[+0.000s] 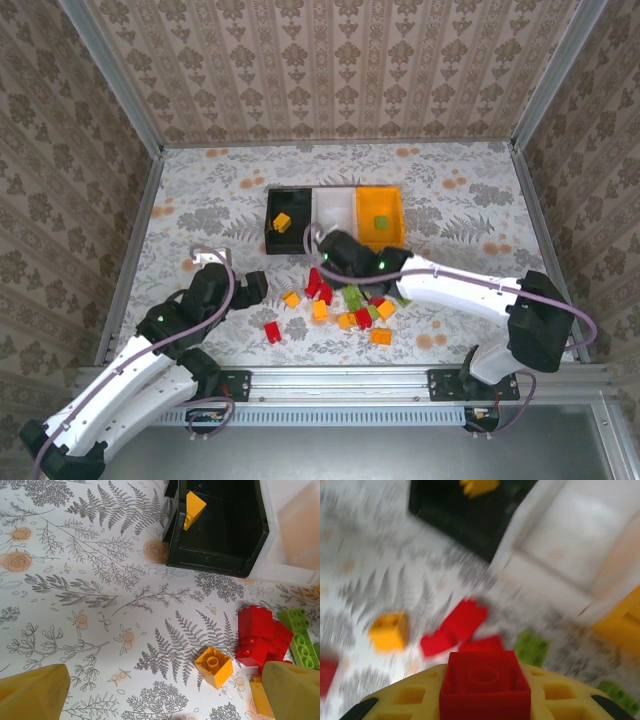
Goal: Sort the legos into containers by color
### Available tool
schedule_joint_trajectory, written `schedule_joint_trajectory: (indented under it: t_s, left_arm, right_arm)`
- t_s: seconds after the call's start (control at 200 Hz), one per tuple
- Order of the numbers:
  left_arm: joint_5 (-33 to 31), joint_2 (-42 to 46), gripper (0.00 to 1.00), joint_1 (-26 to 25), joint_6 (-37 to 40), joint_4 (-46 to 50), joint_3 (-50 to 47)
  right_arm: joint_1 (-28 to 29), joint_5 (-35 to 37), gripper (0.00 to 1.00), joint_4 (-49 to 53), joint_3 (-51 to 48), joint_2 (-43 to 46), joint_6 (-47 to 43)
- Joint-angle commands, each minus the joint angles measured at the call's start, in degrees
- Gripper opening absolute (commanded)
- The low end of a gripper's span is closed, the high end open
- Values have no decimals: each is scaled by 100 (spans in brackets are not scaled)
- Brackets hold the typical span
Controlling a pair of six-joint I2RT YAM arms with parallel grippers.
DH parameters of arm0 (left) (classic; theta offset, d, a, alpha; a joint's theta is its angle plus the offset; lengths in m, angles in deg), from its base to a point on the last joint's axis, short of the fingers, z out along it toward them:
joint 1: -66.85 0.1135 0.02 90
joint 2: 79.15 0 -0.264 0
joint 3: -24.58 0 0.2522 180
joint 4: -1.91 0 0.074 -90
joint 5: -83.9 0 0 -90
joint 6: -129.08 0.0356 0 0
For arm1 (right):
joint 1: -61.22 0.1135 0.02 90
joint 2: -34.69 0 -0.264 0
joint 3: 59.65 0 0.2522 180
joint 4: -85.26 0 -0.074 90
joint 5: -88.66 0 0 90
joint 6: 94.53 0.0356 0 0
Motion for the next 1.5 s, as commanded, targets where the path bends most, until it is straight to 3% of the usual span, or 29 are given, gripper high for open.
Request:
schedule_joint_trajectory:
  t_s: [0.0,0.365,0.41,0.505,0.56,0.635,0.8,1.045,1.165,1.495]
  left_arm:
    - [126,36,100,49,-156,-173,-155]
    - [475,-176,100,35,-196,-277,-400]
    - [543,-211,100,33,-216,-281,-436]
    - [586,-300,100,-18,-237,-175,-489]
    - [619,-358,99,-92,-253,-126,-498]
    - [670,-461,97,-241,-321,-139,-555]
    - [872,-976,91,-818,-620,-295,-726]
    - [1079,-1758,90,-1763,-1135,-528,-1001]
    - [1242,-2128,78,-1931,-1289,-887,-1106]
    - [947,-2403,54,-2014,-1181,-1043,-1074]
  right_arm:
    - [-459,247,24,-218,649,-672,387]
    - [-1352,304,31,111,2663,-2876,784]
    - [-1396,270,37,253,2869,-3031,810]
    - [-1423,226,59,356,3075,-3150,807]
    - [-1417,190,67,349,3058,-3076,815]
    - [-1408,173,71,249,2873,-2842,849]
    - [-1355,136,73,-72,2034,-2105,999]
    - [-1320,119,74,-441,734,-1190,1247]
    - [-1320,124,74,-571,333,-827,1342]
    - [-1322,174,74,-666,-387,90,1434]
